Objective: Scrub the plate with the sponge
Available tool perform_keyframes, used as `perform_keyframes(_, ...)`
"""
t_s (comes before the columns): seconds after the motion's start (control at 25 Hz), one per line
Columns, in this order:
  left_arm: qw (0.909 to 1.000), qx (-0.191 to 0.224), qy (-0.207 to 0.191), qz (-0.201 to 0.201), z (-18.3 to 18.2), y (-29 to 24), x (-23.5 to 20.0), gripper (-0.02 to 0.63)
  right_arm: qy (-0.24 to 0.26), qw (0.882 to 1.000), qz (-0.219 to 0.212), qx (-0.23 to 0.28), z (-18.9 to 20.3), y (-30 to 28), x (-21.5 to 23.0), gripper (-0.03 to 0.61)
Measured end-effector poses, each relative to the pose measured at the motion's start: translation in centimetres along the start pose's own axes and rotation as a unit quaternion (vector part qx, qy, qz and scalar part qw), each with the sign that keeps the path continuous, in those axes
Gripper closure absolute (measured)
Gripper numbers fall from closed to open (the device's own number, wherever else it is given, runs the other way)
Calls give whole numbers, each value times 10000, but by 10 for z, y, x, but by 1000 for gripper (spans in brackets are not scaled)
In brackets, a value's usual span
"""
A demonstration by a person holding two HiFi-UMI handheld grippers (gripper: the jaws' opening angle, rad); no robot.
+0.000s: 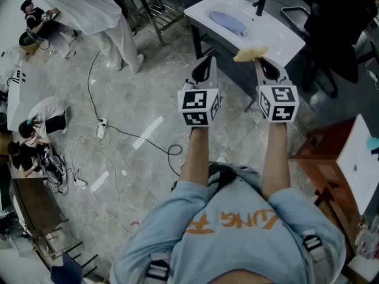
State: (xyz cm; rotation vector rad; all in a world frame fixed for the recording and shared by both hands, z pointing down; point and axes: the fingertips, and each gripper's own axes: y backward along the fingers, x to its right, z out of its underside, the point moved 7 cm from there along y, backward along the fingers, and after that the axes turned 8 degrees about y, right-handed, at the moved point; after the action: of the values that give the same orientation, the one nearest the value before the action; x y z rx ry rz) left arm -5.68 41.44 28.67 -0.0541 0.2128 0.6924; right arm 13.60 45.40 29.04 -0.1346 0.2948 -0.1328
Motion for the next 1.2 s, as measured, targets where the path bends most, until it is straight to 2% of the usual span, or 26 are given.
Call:
perform_keyframes(0.28, 9999, -86, 43, -63, -1, -21, 10, 612, -346, 9991, 130, 222, 1, -5, 36, 565)
perform_keyframes(0.56, 9984, -407, 352, -187, 2, -39, -6, 611, -446, 9985, 116, 310, -2, -18, 52, 563)
perform_keyframes(0.68, 9978, -525, 364, -183, 5, -47, -12, 611, -506, 9979, 175, 363, 1, -23, 59, 563)
perform_keyframes(0.96, 9976, -419, 504, -216, 7, -79, -44, 611, -339, 9987, 131, 369, 3, -57, 68, 563)
perform_keyframes(1.2, 9970, -382, 664, -139, 15, -152, -95, 611, -101, 9992, 199, 343, 9, -132, 88, 563)
